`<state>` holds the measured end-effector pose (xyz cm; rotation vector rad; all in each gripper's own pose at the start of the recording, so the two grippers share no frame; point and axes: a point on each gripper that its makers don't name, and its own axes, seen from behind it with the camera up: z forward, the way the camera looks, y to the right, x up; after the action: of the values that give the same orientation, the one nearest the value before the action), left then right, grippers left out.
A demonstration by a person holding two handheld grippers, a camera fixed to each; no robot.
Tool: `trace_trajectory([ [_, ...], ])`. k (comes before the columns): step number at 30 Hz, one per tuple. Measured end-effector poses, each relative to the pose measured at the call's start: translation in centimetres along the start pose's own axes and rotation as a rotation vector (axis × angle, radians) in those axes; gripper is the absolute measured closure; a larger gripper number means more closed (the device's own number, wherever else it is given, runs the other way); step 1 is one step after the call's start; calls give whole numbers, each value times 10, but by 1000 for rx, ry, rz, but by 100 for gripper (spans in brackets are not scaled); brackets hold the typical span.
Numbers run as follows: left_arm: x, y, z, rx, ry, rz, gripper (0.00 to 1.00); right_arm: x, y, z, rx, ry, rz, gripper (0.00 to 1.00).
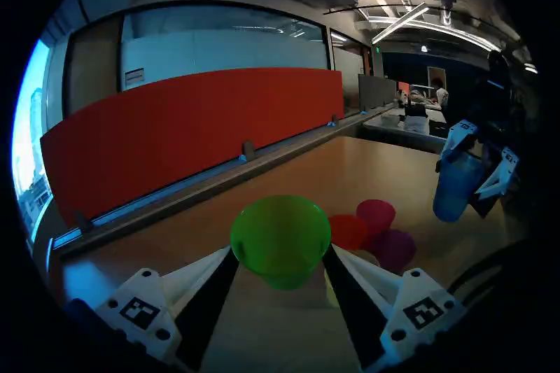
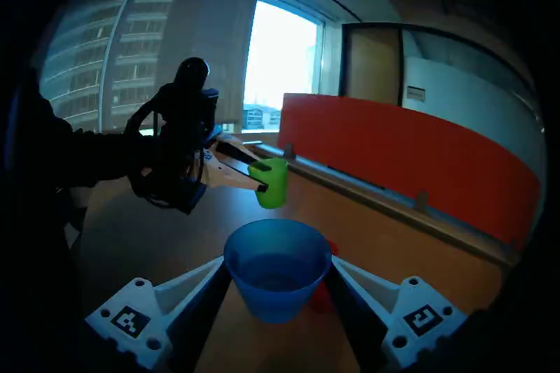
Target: Pour water
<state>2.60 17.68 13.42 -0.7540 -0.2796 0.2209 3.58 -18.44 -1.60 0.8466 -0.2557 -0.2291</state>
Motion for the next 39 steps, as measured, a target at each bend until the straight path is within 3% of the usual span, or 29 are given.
trace_trajectory([
  [16, 16, 27, -48, -10, 46, 5, 16, 25, -14, -4, 2, 94, 0, 10],
  [39, 16, 55, -77, -34, 73, -8, 16, 47, -27, 1, 1, 209, 10, 10],
])
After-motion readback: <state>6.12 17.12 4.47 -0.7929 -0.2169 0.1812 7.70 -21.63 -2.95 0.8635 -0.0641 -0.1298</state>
